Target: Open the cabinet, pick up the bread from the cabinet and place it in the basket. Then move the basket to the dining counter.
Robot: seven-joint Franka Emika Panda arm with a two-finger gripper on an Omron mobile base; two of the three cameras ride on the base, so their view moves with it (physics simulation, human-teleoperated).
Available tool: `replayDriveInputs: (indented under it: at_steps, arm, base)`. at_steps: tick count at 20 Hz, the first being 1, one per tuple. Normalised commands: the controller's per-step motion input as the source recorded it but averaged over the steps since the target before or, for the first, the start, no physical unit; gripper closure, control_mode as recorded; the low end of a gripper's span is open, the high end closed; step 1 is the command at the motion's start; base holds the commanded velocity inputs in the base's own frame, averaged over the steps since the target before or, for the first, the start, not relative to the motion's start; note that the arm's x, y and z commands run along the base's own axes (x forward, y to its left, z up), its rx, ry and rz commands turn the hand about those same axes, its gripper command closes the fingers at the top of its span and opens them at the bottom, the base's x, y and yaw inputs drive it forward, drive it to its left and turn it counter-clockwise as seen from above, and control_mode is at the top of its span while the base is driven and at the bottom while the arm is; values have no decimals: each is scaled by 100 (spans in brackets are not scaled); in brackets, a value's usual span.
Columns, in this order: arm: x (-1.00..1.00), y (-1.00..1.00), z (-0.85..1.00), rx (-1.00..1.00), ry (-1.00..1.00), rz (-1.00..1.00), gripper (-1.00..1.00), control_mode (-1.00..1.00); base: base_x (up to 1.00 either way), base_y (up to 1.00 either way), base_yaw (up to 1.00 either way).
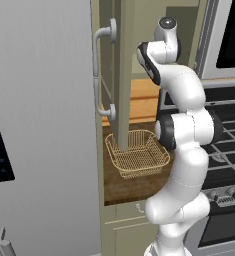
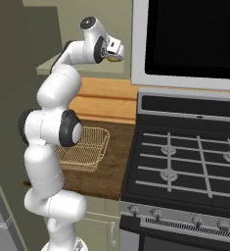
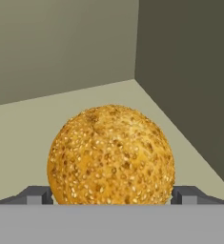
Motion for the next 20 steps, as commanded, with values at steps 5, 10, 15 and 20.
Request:
replayDriveInputs:
  at_steps: [5, 10, 15, 20]
  arm:
    - [-21, 0, 0, 0, 0, 0, 100, -100]
    - [-41, 14, -4, 0, -4, 0, 100, -100]
    - [-56, 35, -2, 0, -10, 0, 100, -100]
    - [-67, 24, 0, 0, -8, 0, 100, -100]
  base:
    - [0, 0, 0]
    - [0, 0, 0]
    - [0, 0, 0]
    - [0, 0, 0]
